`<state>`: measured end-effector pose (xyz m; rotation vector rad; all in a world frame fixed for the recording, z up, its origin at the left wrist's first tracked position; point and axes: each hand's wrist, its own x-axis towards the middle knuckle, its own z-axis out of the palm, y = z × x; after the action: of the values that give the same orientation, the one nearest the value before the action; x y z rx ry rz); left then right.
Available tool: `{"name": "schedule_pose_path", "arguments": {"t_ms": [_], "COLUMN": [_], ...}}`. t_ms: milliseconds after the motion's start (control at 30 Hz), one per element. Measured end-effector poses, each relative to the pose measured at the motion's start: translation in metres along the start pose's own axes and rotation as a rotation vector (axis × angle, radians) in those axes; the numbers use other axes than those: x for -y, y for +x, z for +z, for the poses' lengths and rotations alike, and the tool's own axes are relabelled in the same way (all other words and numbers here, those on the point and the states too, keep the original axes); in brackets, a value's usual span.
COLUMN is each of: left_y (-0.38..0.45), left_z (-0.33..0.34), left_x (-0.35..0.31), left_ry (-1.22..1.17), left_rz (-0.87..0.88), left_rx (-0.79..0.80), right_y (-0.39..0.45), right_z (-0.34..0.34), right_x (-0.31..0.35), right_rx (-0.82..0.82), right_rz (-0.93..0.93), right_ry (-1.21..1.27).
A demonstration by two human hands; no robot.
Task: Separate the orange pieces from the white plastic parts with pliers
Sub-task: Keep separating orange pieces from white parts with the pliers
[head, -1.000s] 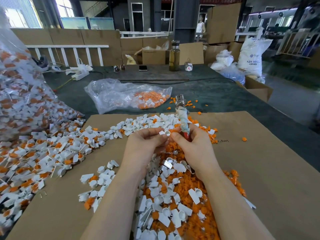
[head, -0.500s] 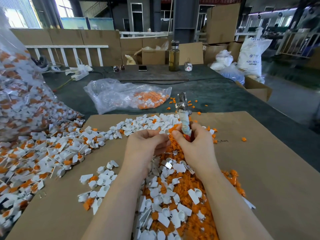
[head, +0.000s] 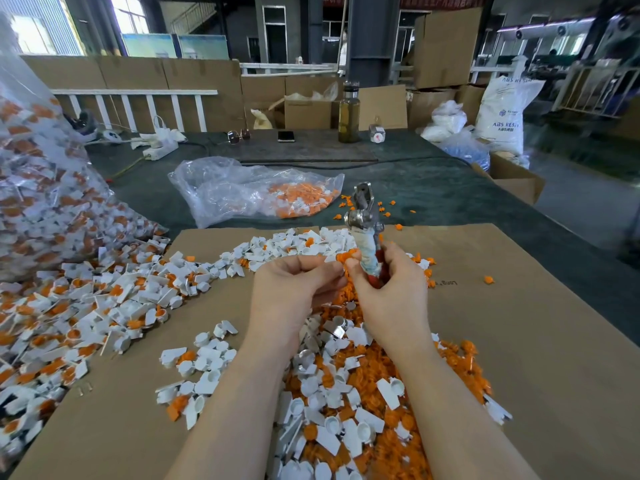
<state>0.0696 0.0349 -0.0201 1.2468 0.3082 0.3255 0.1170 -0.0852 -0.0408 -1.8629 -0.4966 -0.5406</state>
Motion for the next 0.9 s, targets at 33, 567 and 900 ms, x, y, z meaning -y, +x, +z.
{"name": "schedule_pose_path", "arguments": {"t_ms": [33, 567, 900], "left_y": [-0.0001, -0.0024, -0.0030], "left_z": [0.0002, 0.0026, 0.0040], "left_x": [0.0000, -0.0034, -0.0037], "left_ry": [0.007, 0.344, 0.429], "left_rz": [0.011, 0.169, 0.196], "left_rx": [-0.002, -0.075, -0.091], "right_y": [0.0000, -0.0002, 0.0002], "right_z": [0.0002, -0.0015, -0.0011], "right_x": [-0.0003, 0.0012, 0.0021], "right_rx": [-0.001, 0.015, 0.013], "right_rz": [0.001, -0.024, -0.034], "right_ry": [0.000, -0.038, -0.073]}}
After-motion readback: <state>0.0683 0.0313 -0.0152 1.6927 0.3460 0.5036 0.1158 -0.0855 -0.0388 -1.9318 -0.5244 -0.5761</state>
